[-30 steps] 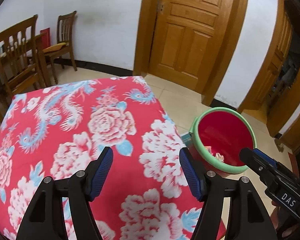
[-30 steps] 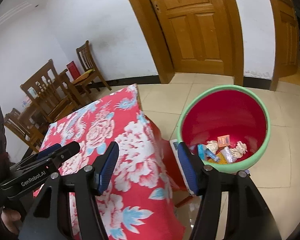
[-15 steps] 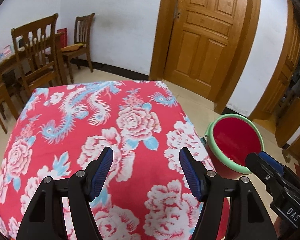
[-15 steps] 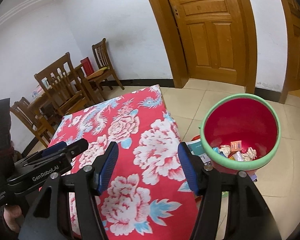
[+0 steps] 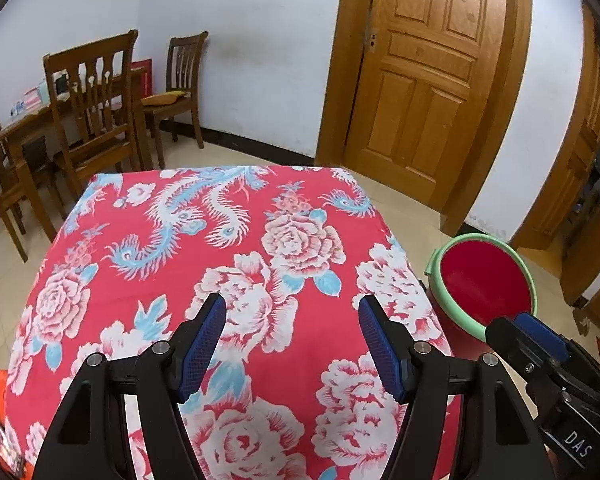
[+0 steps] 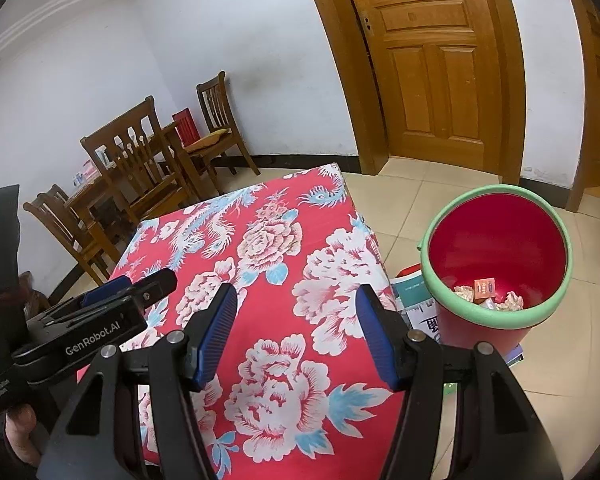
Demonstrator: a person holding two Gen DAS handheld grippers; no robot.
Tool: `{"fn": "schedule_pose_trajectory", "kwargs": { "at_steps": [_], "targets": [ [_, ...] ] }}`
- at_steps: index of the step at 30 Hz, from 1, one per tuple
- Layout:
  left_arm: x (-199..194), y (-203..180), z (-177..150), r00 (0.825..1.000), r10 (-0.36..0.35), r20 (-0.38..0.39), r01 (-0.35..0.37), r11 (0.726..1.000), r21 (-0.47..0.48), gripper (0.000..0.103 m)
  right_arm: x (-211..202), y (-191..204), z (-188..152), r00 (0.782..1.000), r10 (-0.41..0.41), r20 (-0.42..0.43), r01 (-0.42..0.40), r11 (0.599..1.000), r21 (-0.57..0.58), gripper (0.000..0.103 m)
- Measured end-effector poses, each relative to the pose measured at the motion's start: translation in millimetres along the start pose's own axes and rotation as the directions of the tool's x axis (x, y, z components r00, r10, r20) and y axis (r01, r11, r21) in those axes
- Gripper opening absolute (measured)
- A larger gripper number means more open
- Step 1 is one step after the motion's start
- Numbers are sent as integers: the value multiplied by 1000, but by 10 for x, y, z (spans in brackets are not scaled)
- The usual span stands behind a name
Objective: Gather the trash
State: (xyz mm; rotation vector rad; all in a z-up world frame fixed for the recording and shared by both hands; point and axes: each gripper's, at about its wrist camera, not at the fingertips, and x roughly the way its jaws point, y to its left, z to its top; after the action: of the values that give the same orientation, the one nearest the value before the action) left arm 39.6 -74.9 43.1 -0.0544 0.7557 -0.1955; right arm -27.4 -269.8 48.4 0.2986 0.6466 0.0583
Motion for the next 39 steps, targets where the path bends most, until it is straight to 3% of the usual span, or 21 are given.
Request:
{"fn": "schedule_pose_trajectory", "kwargs": {
  "at_steps": [39],
  "targets": [
    [-39, 83, -6, 1000, 21, 16, -21, 1000, -21, 70, 45, 72, -24, 1000, 3, -6, -3, 1000, -10, 63]
  ]
}}
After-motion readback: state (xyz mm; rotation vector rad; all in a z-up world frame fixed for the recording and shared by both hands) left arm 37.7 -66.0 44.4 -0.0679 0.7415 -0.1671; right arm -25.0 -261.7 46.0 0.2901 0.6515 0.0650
